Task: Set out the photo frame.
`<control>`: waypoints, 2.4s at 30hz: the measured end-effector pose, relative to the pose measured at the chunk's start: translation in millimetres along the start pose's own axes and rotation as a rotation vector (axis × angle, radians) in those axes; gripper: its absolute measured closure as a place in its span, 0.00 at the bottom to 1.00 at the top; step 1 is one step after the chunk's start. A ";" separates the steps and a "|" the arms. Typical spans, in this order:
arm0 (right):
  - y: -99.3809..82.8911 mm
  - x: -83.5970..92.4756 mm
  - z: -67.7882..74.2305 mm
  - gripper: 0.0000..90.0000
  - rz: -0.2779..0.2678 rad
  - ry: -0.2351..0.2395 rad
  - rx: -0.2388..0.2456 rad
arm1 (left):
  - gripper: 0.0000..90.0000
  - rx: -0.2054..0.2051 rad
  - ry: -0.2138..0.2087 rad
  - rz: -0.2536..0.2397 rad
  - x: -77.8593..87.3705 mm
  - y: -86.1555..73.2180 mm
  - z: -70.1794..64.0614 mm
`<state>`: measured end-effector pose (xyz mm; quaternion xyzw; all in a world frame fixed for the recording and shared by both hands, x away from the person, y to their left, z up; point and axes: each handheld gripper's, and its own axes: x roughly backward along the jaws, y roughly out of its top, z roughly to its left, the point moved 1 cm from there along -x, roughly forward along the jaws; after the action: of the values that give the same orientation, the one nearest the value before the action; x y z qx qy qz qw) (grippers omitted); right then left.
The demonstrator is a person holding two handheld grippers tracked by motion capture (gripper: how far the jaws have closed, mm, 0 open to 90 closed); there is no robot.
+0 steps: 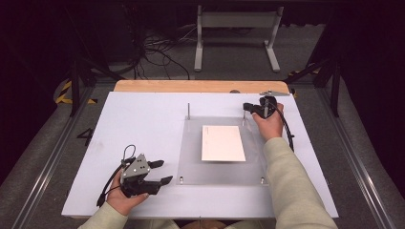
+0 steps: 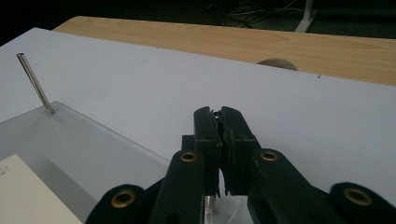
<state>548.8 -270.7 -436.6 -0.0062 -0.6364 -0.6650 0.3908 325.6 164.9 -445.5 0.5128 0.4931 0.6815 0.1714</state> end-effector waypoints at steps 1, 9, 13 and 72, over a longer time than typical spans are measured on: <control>0.5 -0.4 0.0 0.95 0.002 -0.001 -0.001 | 0.36 -0.003 -0.011 -0.023 -0.1 1.9 -0.3; 0.5 -2.1 -3.0 0.95 0.000 0.013 -0.024 | 0.29 -0.043 -0.016 -0.088 -2.8 11.7 -5.9; 0.4 -2.6 -3.5 0.95 -0.002 0.015 -0.032 | 0.29 -0.054 -0.024 -0.120 -6.8 19.5 -7.7; -8.5 48.9 7.6 0.65 0.010 0.064 0.006 | 0.60 -0.261 0.021 -0.225 -24.2 57.9 -26.4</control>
<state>506.6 -290.2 -417.7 0.0130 -0.6258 -0.6608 0.4142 328.4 107.6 -409.0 0.4209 0.4565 0.7215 0.3064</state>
